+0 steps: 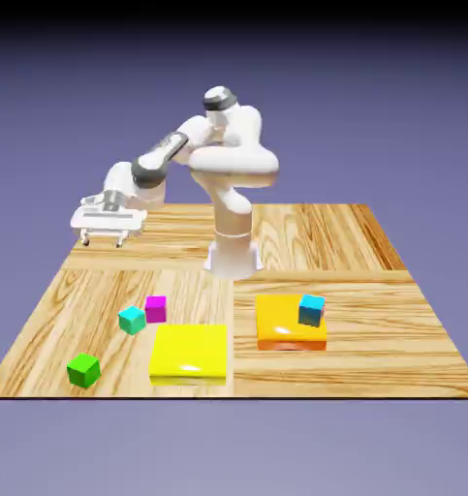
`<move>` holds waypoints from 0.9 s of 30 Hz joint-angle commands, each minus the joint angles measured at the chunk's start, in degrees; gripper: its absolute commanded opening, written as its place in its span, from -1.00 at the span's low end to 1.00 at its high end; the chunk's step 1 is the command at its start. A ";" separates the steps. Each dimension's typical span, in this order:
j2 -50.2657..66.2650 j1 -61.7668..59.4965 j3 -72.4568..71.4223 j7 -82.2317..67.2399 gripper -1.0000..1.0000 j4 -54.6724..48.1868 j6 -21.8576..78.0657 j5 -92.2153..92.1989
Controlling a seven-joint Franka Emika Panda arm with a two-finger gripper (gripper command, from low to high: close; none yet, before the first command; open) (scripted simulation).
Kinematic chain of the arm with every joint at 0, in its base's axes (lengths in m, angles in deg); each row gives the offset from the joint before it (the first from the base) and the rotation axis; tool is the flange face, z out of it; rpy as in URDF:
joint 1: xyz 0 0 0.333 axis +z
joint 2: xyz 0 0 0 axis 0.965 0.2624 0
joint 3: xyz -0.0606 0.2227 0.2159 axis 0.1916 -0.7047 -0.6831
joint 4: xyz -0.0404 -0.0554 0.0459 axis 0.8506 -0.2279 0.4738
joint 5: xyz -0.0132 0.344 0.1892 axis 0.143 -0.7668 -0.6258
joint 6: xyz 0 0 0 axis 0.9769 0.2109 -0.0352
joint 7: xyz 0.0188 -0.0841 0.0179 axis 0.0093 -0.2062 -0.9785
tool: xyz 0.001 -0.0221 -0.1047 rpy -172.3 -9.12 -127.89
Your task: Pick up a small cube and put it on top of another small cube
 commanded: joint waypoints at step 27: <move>-20.04 6.68 37.84 -23.11 -1.00 -3.16 -4.68 13.61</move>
